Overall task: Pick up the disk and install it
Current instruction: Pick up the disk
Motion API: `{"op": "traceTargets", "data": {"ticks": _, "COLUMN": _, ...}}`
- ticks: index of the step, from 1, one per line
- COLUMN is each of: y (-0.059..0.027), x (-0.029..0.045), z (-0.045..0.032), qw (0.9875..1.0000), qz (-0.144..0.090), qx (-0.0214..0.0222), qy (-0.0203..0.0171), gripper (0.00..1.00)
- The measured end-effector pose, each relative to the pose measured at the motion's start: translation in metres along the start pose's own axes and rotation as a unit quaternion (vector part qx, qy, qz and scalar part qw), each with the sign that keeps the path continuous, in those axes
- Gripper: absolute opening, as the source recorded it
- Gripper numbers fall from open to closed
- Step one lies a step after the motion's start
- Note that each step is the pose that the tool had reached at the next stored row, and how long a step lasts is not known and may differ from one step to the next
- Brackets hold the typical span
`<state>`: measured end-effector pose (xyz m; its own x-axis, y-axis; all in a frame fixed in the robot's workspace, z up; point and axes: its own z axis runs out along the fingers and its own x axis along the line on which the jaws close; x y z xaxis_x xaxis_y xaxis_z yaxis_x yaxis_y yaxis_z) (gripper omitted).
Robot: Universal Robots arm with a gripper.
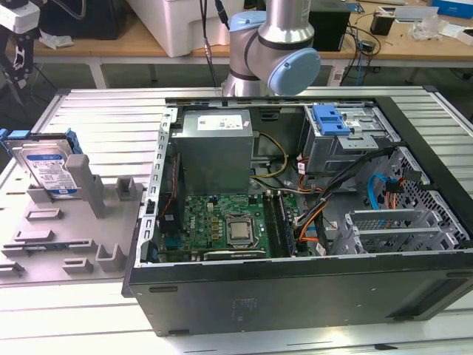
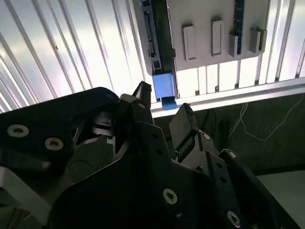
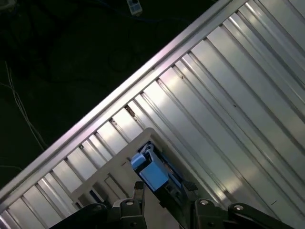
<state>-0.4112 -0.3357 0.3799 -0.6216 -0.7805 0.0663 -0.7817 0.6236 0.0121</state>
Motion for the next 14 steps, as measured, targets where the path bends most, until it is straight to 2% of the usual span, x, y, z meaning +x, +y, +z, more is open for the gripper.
{"op": "traceTargets", "data": {"ticks": 1, "y": 0.0000, "x": -0.0001, "z": 0.0005, "qw": 0.9998, "qz": -0.018, "qx": 0.0012, "qy": 0.0002, "gripper": 0.44}}
{"op": "traceTargets", "data": {"ticks": 3, "y": 0.0000, "x": -0.0001, "z": 0.0009, "qw": 0.9993, "qz": -0.036, "qx": 0.0024, "qy": 0.0004, "gripper": 0.44}}
{"op": "traceTargets", "data": {"ticks": 4, "y": 0.0000, "x": -0.0001, "z": 0.0012, "qw": 0.9987, "qz": -0.051, "qx": 0.0034, "qy": 0.0006, "gripper": 0.44}}
{"op": "traceTargets", "data": {"ticks": 5, "y": 0.0000, "x": -0.0001, "z": 0.0015, "qw": 0.9975, "qz": -0.070, "qx": 0.0046, "qy": 0.0008, "gripper": 0.44}}
{"op": "traceTargets", "data": {"ticks": 6, "y": -0.0001, "x": -0.0002, "z": 0.0021, "qw": 0.9954, "qz": -0.096, "qx": 0.0064, "qy": 0.0011, "gripper": 0.44}}
{"op": "traceTargets", "data": {"ticks": 7, "y": 0.0000, "x": -0.0002, "z": 0.0022, "qw": 0.9938, "qz": -0.111, "qx": 0.0074, "qy": 0.0014, "gripper": 0.44}}
{"op": "traceTargets", "data": {"ticks": 8, "y": 0.0001, "x": -0.0001, "z": 0.0024, "qw": 0.9931, "qz": -0.117, "qx": 0.0081, "qy": 0.0018, "gripper": 0.44}}
{"op": "traceTargets", "data": {"ticks": 14, "y": 0.0005, "x": 0.0001, "z": 0.0024, "qw": 0.9930, "qz": -0.118, "qx": 0.0084, "qy": 0.0019, "gripper": 0.44}}
